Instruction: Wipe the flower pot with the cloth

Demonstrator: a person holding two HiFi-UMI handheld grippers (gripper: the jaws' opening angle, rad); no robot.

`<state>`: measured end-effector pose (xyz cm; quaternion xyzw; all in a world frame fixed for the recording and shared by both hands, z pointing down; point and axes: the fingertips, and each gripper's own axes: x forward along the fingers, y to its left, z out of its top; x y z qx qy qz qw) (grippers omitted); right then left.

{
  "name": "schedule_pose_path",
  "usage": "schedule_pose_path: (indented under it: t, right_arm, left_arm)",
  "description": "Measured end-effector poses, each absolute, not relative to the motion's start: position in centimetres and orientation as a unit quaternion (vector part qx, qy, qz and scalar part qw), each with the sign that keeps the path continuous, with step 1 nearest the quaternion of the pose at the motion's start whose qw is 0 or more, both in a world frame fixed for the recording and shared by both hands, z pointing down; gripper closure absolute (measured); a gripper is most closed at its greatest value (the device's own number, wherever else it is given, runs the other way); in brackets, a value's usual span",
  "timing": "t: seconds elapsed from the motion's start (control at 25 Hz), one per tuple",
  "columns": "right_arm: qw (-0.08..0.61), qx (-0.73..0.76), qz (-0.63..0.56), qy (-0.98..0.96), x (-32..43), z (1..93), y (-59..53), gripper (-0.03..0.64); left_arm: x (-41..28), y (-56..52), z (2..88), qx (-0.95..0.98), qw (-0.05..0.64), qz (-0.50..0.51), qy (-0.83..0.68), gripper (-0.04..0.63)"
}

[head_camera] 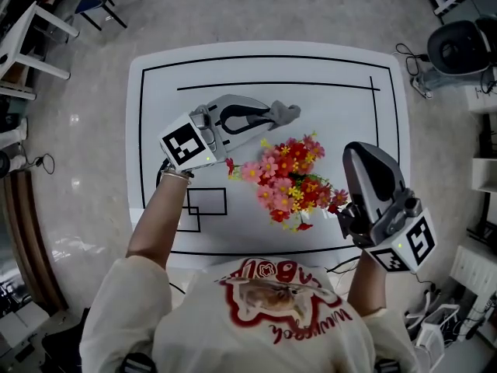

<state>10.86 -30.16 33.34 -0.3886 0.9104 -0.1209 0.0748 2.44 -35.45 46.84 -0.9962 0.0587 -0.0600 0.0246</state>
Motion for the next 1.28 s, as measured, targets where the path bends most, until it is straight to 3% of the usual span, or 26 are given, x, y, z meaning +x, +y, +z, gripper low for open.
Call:
schedule_pose_path:
  t: [0.32, 1.28]
  right_arm:
    - [0.076, -0.392, -0.127, 0.908, 11.2, 33.8, -30.7, 0.617]
    - [0.084, -0.395, -0.137, 0.904, 11.7, 33.7, -31.3, 0.617]
  left_arm:
    - [4.4, -34.0, 48.7, -0.998, -0.010, -0.069, 0.003, 0.540]
    - [4.5, -31.9, 51.3, -0.992, -0.025, -0.114, -0.052, 0.540]
